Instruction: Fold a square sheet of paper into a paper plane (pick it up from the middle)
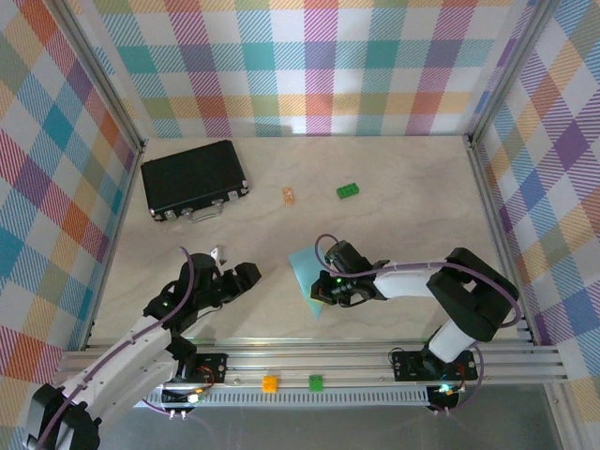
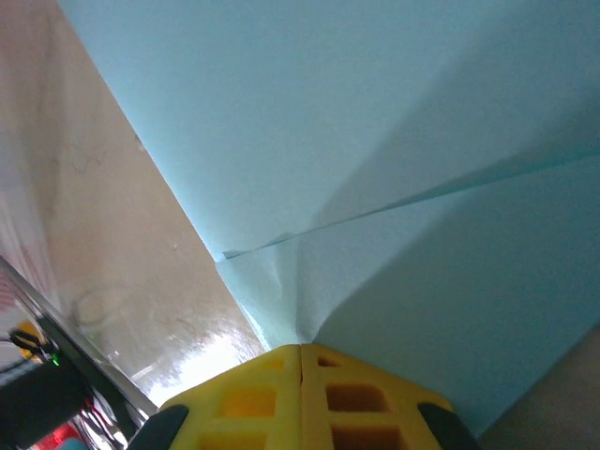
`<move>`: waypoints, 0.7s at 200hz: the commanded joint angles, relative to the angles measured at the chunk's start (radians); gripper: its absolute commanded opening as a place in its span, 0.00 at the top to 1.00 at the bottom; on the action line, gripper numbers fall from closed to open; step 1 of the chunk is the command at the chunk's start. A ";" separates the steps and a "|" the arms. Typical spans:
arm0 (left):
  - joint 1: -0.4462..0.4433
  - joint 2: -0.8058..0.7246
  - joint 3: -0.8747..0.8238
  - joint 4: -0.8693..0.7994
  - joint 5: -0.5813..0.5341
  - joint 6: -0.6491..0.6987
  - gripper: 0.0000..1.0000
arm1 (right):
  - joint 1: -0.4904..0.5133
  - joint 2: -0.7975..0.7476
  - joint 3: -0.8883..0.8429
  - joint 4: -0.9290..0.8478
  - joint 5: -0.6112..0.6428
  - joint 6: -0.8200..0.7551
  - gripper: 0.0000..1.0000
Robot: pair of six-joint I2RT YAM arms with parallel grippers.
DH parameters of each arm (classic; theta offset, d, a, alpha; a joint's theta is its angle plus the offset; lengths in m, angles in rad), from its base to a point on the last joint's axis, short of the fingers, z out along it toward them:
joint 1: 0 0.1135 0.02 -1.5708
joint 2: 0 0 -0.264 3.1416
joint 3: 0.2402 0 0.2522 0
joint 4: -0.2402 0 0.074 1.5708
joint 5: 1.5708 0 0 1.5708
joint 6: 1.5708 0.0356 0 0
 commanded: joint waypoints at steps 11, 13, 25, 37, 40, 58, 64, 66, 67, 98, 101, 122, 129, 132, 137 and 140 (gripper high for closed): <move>0.008 0.076 -0.007 0.091 0.044 -0.030 0.50 | 0.028 0.000 -0.022 0.058 0.091 0.243 0.98; 0.007 0.083 -0.006 0.094 0.045 -0.031 0.51 | 0.031 0.001 -0.022 0.063 0.094 0.252 0.98; 0.007 0.123 -0.002 0.120 0.063 -0.036 0.60 | 0.049 0.007 -0.023 0.091 0.113 0.330 1.00; 0.006 0.160 0.008 0.140 0.078 -0.040 0.62 | 0.065 0.014 -0.032 0.149 0.126 0.405 1.00; 0.005 0.170 0.011 0.143 0.082 -0.041 0.63 | 0.068 0.012 -0.033 0.156 0.131 0.416 1.00; 0.000 0.212 0.032 0.152 0.096 -0.039 0.65 | 0.086 -0.006 -0.014 0.133 0.168 0.458 1.00; -0.003 0.222 0.037 0.156 0.097 -0.039 0.65 | 0.090 -0.017 -0.007 0.122 0.182 0.464 1.00; -0.004 0.224 0.038 0.158 0.098 -0.040 0.65 | 0.089 -0.020 -0.006 0.120 0.184 0.465 1.00; -0.005 0.227 0.038 0.158 0.098 -0.041 0.65 | 0.089 -0.023 -0.005 0.120 0.184 0.464 1.00; -0.036 0.291 0.068 0.207 0.117 -0.038 0.68 | 0.087 -0.134 0.054 -0.046 0.260 0.306 0.97; -0.041 0.300 0.072 0.211 0.118 -0.036 0.69 | 0.085 -0.148 0.059 -0.074 0.275 0.289 0.96; -0.071 0.381 0.119 0.245 0.133 -0.025 0.76 | 0.065 -0.232 0.088 -0.246 0.350 0.125 0.91; -0.083 0.418 0.138 0.257 0.136 -0.023 0.78 | 0.057 -0.255 0.101 -0.290 0.367 0.069 0.89; -0.088 0.433 0.147 0.261 0.138 -0.022 0.79 | 0.054 -0.263 0.105 -0.311 0.374 0.049 0.88; -0.098 0.459 0.160 0.272 0.138 -0.019 0.80 | 0.047 -0.274 0.109 -0.338 0.389 0.022 0.87; -0.106 0.474 0.169 0.278 0.138 -0.019 0.81 | 0.043 -0.281 0.109 -0.352 0.397 0.016 0.86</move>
